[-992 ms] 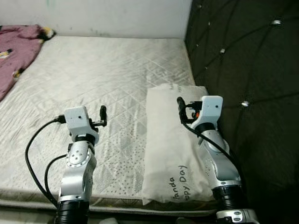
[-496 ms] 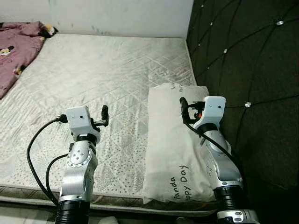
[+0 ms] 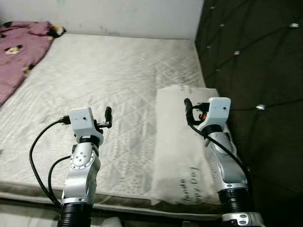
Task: Clean up the room
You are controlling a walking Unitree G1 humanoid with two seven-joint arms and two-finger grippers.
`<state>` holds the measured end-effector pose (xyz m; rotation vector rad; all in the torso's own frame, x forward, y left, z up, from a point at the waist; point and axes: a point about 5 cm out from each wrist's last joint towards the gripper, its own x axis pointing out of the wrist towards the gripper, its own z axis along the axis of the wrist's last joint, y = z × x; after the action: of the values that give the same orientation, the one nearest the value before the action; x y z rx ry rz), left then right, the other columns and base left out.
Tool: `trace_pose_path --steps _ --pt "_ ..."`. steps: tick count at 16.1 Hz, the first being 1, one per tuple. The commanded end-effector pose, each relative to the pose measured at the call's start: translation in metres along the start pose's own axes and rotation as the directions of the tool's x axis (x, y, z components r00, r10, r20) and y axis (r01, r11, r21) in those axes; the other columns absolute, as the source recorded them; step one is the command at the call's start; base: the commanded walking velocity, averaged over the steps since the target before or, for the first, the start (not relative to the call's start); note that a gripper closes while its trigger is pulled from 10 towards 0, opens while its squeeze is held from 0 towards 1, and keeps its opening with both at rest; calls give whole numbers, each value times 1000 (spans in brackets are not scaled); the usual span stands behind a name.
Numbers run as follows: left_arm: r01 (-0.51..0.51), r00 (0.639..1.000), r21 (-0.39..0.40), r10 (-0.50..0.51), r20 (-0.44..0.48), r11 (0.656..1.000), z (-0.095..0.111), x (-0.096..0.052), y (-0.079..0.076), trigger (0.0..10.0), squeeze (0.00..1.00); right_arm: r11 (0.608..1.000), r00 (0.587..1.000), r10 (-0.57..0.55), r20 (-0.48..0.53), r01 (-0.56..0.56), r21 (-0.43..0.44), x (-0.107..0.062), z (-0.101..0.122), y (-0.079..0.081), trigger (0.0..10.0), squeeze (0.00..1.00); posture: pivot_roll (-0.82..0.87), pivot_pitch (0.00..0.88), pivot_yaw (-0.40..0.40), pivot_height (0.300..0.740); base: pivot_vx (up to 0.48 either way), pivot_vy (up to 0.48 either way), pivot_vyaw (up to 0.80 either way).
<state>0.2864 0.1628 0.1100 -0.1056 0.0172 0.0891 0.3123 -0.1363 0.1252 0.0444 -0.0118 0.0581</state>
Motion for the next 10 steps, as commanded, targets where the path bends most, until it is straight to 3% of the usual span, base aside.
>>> trace_pose_path --steps 1,10 --pt "-4 1000 2 4 5 1000 2 0 2 10000 0 1000 1000 13 20 -13 -3 2 6 5 10000 0 -56 0 26 740 0 371 0" --pt "-3 1000 2 3 4 1000 2 2 2 10000 0 1000 1000 14 21 -14 -12 3 6 5 10000 0 -59 0 28 740 0 370 0"
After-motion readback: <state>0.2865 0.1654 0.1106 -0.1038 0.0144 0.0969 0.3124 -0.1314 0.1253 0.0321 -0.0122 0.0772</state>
